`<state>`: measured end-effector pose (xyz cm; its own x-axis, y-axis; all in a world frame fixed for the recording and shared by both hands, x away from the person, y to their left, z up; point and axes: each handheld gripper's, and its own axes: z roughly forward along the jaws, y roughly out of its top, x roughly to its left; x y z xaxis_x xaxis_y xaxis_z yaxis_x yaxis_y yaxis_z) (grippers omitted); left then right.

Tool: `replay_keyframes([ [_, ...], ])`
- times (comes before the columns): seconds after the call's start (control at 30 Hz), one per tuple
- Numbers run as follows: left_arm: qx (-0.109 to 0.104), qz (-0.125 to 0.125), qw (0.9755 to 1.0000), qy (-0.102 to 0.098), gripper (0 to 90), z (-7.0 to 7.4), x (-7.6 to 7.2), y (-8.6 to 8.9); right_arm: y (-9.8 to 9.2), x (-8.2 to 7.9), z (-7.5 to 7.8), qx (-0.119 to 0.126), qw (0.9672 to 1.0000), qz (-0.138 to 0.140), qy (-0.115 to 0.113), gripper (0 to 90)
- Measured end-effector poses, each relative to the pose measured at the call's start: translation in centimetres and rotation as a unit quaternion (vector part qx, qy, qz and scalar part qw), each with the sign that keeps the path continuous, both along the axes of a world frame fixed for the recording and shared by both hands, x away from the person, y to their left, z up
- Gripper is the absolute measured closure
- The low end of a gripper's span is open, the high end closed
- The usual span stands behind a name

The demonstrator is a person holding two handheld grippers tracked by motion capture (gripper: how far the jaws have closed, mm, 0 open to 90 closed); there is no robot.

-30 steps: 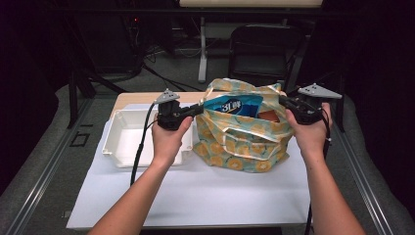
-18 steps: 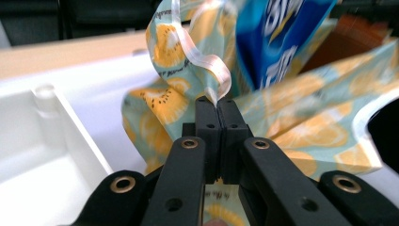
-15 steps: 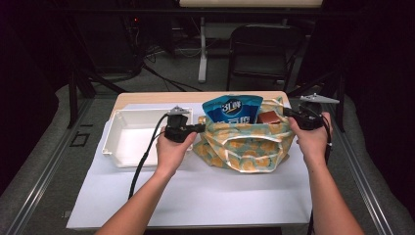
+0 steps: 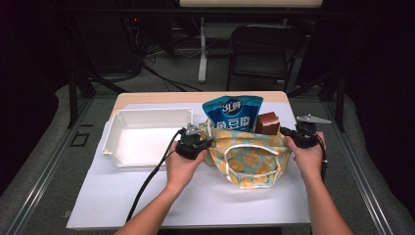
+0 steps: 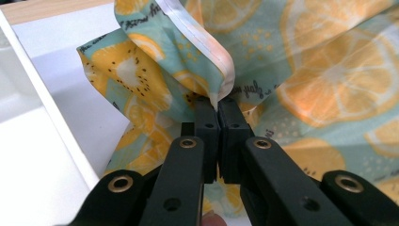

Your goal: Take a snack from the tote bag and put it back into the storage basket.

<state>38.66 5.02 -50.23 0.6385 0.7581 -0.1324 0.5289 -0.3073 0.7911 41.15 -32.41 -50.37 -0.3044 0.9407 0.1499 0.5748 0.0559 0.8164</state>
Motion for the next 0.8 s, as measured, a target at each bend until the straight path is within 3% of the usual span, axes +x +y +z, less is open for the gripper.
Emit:
replay_keyframes([
  [0.07, 0.009, 0.002, 1.0, -0.003, 83.9, -0.4, 0.0, -0.2, 0.2, -0.3, -0.5, 0.001, 1.0, 0.004, -0.008, 74.0],
  [0.1, 0.009, 0.002, 1.0, -0.003, 81.3, -0.4, 0.0, -0.2, 0.2, -0.3, -0.5, 0.001, 1.0, 0.004, -0.008, 74.0],
  [0.13, 0.006, 0.001, 1.0, -0.003, 77.4, -0.3, -0.1, -0.1, 0.1, -0.7, -0.1, 0.019, 0.9995, 0.007, -0.023, 67.4],
  [0.17, -0.003, 0.006, 1.0, -0.006, 77.4, -0.2, -0.3, 0.1, 0.1, -0.7, -0.1, 0.019, 0.9995, 0.007, -0.023, 67.4],
  [0.2, -0.009, 0.012, 0.9998, -0.014, 68.6, 0.0, -0.4, 0.4, -0.2, -1.5, 0.7, 0.02, 0.9988, 0.001, -0.045, 61.9],
  [0.23, -0.015, 0.014, 0.9996, -0.019, 66.4, 0.3, -0.6, 0.7, -0.3, -2.0, 1.1, 0.023, 0.9982, 0.0, -0.056, 61.3],
  [0.27, -0.022, 0.013, 0.9994, -0.024, 66.4, 0.6, -0.8, 1.0, -0.3, -2.0, 1.1, 0.023, 0.9982, 0.0, -0.056, 61.3],
  [0.4, -0.053, 0.013, 0.9977, -0.04, 60.6, 2.1, -1.5, 2.3, -0.7, -4.1, 2.6, 0.033, 0.9952, 0.001, -0.092, 54.1],
  [0.43, -0.067, 0.02, 0.9963, -0.051, 57.2, 2.8, -2.0, 2.8, -0.7, -5.1, 3.0, 0.035, 0.9936, 0.004, -0.108, 50.6],
  [0.6, -0.09, 0.026, 0.9938, -0.061, 50.5, 3.9, -2.7, 3.4, -0.8, -6.8, 3.6, 0.049, 0.9898, -0.008, -0.134, 41.9],
  [0.63, -0.09, 0.022, 0.9937, -0.063, 49.3, 4.0, -2.9, 3.5, -1.0, -7.7, 3.7, 0.072, 0.986, -0.018, -0.15, 39.4],
  [0.73, -0.097, 0.005, 0.9928, -0.071, 48.5, 4.1, -3.6, 3.0, -1.2, -9.0, 3.6, 0.091, 0.9868, -0.015, -0.133, 38.5],
  [0.77, -0.097, -0.006, 0.9929, -0.068, 47.1, 4.0, -3.9, 2.6, -1.0, -9.6, 3.6, 0.067, 0.9934, 0.026, -0.089, 33.1],
  [0.8, -0.112, -0.024, 0.9918, -0.058, 46.1, 3.6, -4.1, 1.8, -0.4, -9.8, 3.2, 0.057, 0.9933, 0.009, -0.1, 31.4],
])
